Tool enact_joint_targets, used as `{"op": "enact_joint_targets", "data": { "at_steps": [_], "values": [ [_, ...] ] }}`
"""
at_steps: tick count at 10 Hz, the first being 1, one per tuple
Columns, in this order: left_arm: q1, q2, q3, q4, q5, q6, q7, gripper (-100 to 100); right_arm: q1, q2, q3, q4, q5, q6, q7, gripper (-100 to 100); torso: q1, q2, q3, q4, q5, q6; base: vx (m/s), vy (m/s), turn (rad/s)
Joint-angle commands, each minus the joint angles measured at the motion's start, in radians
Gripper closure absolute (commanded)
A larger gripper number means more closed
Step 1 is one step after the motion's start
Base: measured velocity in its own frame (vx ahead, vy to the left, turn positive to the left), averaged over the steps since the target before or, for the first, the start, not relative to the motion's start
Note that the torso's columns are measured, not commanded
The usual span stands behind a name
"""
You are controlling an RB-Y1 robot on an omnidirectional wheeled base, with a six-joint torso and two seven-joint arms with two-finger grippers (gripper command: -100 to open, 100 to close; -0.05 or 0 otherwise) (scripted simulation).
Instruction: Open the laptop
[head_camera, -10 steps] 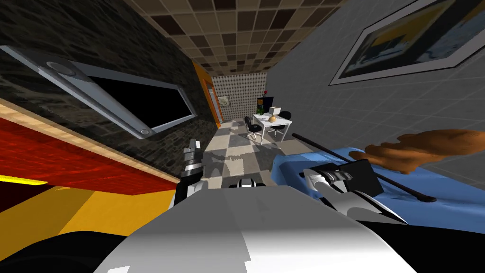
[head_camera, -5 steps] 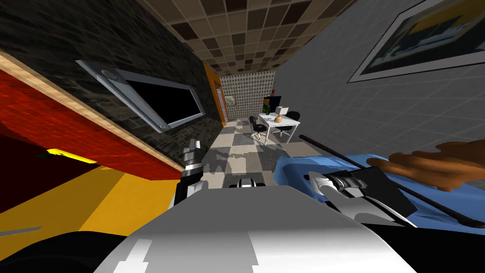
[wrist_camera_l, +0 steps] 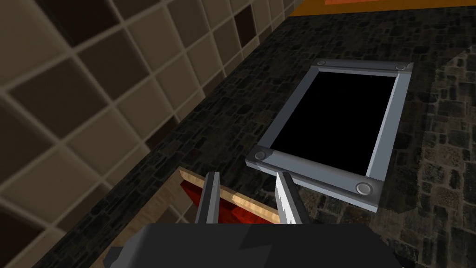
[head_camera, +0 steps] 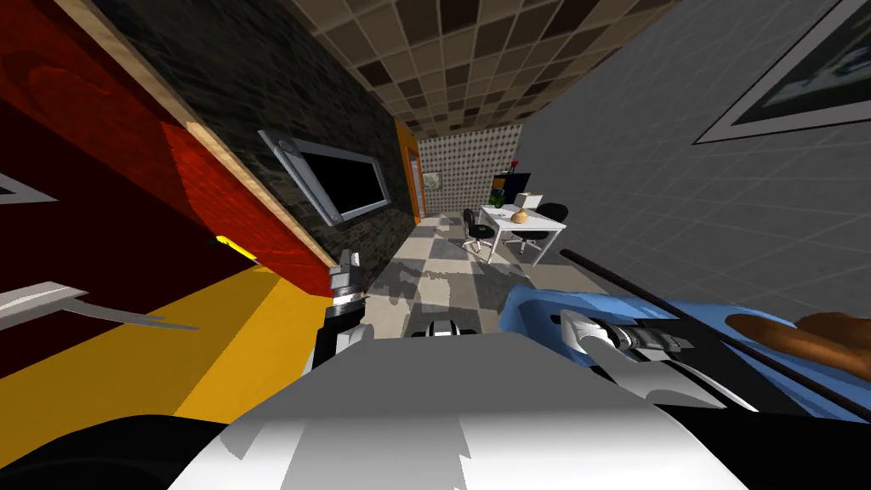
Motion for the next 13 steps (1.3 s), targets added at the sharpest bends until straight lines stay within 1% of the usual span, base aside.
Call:
{"op": "enact_joint_targets", "data": {
  "at_steps": [1, 2, 3, 4, 6, 7, 8, 9, 10, 11, 12, 13],
  "values": [
    [0.0, 0.0, 0.0, 0.0, 0.0, 0.0, 0.0, 0, -0.032, -0.001, 0.074, -0.063, -0.027, 0.052, 0.036, -100, -0.003, 0.001, 0.001, 0.0, -0.002, 0.0, 0.019, -0.052, -0.177],
    [0.0, 0.0, 0.0, 0.0, 0.0, 0.0, 0.0, 0, -0.044, -0.004, 0.106, -0.108, -0.05, 0.09, 0.068, -100, 0.0, 0.004, 0.003, 0.001, -0.002, -0.003, 0.018, -0.045, -0.192],
    [0.0, 0.0, 0.0, 0.0, 0.0, 0.0, 0.0, 0, -0.044, -0.004, 0.121, -0.097, -0.05, 0.09, 0.068, -100, 0.001, 0.006, 0.004, 0.002, -0.001, -0.002, 0.018, -0.033, -0.122],
    [0.0, 0.0, 0.0, 0.0, 0.0, 0.0, 0.0, 0, -0.044, -0.004, 0.121, -0.115, -0.05, 0.09, 0.068, -100, 0.003, 0.008, 0.005, 0.002, -0.001, -0.002, 0.008, -0.011, -0.001],
    [0.0, 0.0, 0.0, 0.0, 0.0, 0.0, 0.0, 0, -0.044, -0.004, 0.121, -0.123, -0.05, 0.09, 0.068, -100, 0.003, 0.008, 0.005, 0.002, -0.001, -0.002, -0.002, 0.005, 0.012],
    [0.0, 0.0, 0.0, 0.0, 0.0, 0.0, 0.0, 0, -0.055, -0.006, 0.168, -0.163, -0.073, 0.127, 0.101, -100, 0.003, 0.007, 0.005, 0.002, 0.0, -0.002, 0.006, -0.023, -0.22],
    [0.0, 0.0, 0.0, 0.0, 0.0, 0.0, 0.0, 0, -0.055, -0.006, 0.168, -0.183, -0.073, 0.127, 0.101, -100, 0.002, 0.007, 0.004, 0.002, 0.001, 0.0, 0.009, -0.033, -0.14],
    [0.0, 0.0, 0.0, 0.0, 0.0, 0.0, 0.0, 0, -0.067, -0.008, 0.213, -0.214, -0.096, 0.165, 0.133, -100, 0.003, 0.007, 0.004, 0.003, 0.001, -0.002, 0.009, -0.046, -0.208],
    [0.0, 0.0, 0.0, 0.0, 0.0, 0.0, 0.0, 0, -0.067, -0.008, 0.215, -0.216, -0.096, 0.165, 0.133, -100, 0.003, 0.007, 0.005, 0.003, 0.001, -0.001, 0.014, -0.036, -0.131],
    [0.0, 0.0, 0.0, 0.0, 0.0, 0.0, 0.0, 0, -0.067, -0.008, 0.215, -0.238, -0.096, 0.165, 0.133, -100, 0.004, 0.007, 0.005, 0.003, 0.001, -0.001, 0.009, -0.014, -0.019],
    [0.0, 0.0, 0.0, 0.0, 0.0, 0.0, 0.0, 0, -0.078, -0.011, 0.262, -0.285, -0.119, 0.202, 0.165, -100, 0.006, 0.008, 0.005, 0.003, 0.002, -0.003, 0.012, -0.029, -0.215],
    [0.0, 0.0, 0.0, 0.0, 0.0, 0.0, 0.0, 0, -0.078, -0.011, 0.262, -0.304, -0.119, 0.202, 0.165, -100, 0.005, 0.008, 0.005, 0.003, 0.002, -0.001, 0.012, -0.022, -0.148]
  ]
}}
